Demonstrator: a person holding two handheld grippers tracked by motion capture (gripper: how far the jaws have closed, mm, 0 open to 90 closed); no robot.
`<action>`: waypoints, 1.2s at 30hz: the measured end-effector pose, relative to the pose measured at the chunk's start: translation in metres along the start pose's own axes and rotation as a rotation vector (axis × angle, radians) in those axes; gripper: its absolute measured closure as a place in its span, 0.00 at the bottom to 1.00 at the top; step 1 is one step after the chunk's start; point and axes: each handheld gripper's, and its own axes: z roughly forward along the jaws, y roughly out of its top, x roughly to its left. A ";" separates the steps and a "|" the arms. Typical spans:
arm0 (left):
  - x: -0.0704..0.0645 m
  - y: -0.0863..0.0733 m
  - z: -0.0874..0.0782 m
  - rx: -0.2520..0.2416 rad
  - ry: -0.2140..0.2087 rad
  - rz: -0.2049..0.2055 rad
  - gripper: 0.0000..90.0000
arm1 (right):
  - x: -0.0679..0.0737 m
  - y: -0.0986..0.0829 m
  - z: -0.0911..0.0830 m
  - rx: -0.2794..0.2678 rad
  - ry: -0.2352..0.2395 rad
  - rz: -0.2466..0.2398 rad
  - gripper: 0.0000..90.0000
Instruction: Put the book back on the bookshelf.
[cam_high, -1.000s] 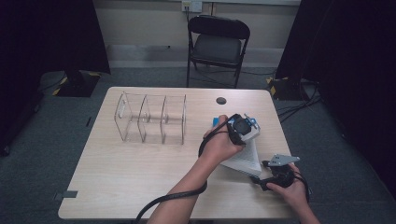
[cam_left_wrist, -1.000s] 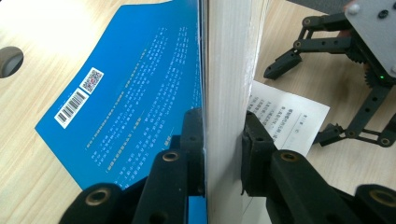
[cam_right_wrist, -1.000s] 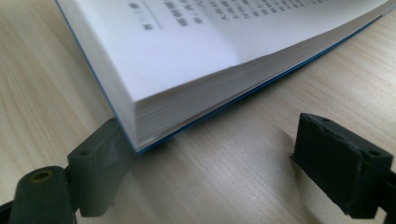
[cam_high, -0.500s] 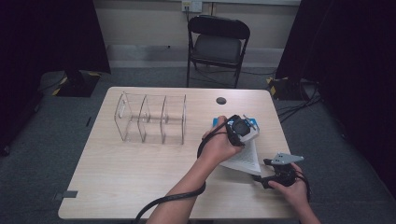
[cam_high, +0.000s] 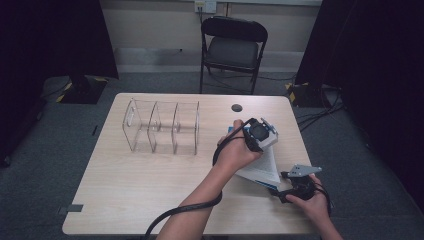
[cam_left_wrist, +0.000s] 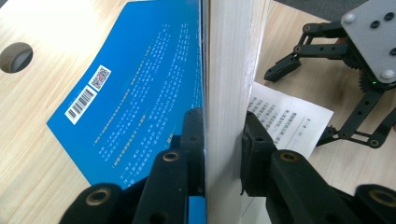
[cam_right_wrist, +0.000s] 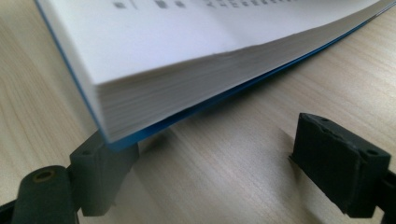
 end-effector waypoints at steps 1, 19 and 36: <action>0.000 0.001 -0.001 -0.001 -0.002 -0.007 0.83 | 0.000 0.000 0.000 -0.002 0.003 0.004 0.15; -0.005 -0.005 -0.003 0.008 -0.012 0.016 0.83 | -0.007 -0.002 -0.005 -0.062 -0.022 0.043 0.16; -0.009 -0.014 -0.002 0.011 -0.007 0.035 0.83 | -0.012 0.005 -0.004 -0.085 -0.037 0.032 0.17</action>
